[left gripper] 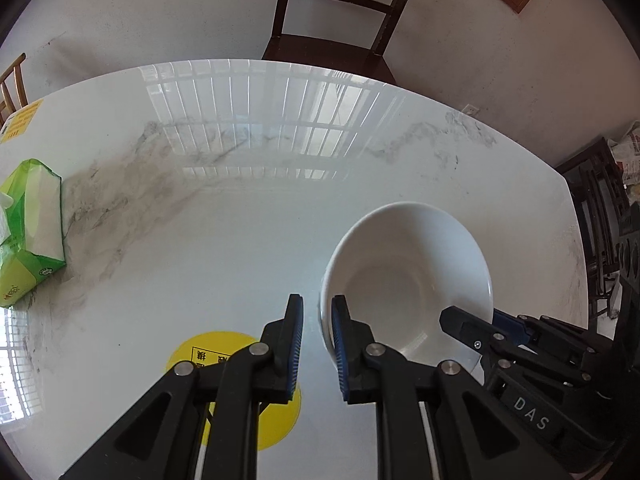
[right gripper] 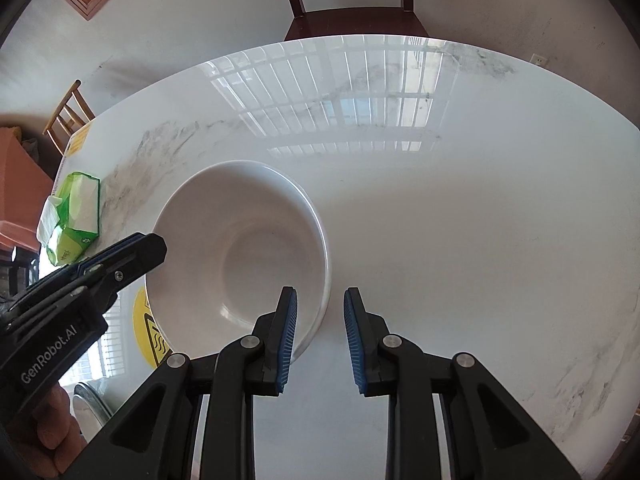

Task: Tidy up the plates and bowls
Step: 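Close left tool on Dog bowl rim while right tool closes on its rim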

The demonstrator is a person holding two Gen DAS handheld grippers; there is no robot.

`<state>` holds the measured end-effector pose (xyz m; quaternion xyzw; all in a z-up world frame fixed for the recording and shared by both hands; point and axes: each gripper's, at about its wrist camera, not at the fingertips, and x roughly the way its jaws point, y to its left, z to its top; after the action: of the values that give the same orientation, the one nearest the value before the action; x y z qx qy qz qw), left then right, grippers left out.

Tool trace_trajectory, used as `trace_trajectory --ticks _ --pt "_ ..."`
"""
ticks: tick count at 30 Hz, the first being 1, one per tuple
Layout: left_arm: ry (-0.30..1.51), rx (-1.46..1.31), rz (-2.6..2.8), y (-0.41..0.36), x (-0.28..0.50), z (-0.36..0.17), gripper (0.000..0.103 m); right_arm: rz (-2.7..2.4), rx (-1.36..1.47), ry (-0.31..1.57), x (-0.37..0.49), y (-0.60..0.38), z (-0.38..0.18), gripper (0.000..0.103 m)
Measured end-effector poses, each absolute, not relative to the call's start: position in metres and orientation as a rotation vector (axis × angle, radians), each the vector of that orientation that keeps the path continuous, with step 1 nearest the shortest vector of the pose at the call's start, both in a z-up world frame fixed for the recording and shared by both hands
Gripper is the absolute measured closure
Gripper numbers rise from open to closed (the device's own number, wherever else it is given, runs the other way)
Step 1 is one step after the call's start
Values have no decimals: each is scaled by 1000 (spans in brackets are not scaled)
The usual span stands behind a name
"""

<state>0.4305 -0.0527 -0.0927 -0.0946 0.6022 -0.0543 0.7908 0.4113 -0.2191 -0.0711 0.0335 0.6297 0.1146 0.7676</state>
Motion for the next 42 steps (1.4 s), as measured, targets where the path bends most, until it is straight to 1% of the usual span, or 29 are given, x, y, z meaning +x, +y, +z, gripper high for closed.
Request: trace_trajectory --ticks 2,3,4,6,13,22,30,42 --pt "1303 -203 -122 -54 429 -97 89 249 79 1367 412 -220 -72 82" --pt "1305 -199 -116 -55 429 -98 89 253 85 1366 412 -220 -72 84" --pt "1306 -195 -116 -56 428 -98 92 257 84 1364 411 -219 -72 85" --pt "1304 -170 -112 -60 426 -98 93 259 82 1361 410 -216 -73 89" --pt "1305 -155 -105 -61 414 -98 94 253 89 1357 404 -213 -73 89" --pt "1329 -143 -125 -61 380 -91 94 249 96 1376 381 -215 -71 90" --pt "1296 -139 -137 -60 350 -61 94 246 81 1357 352 -216 -49 90" --pt "1256 -138 -165 -60 287 -5 94 248 50 1297 295 -217 5 90"
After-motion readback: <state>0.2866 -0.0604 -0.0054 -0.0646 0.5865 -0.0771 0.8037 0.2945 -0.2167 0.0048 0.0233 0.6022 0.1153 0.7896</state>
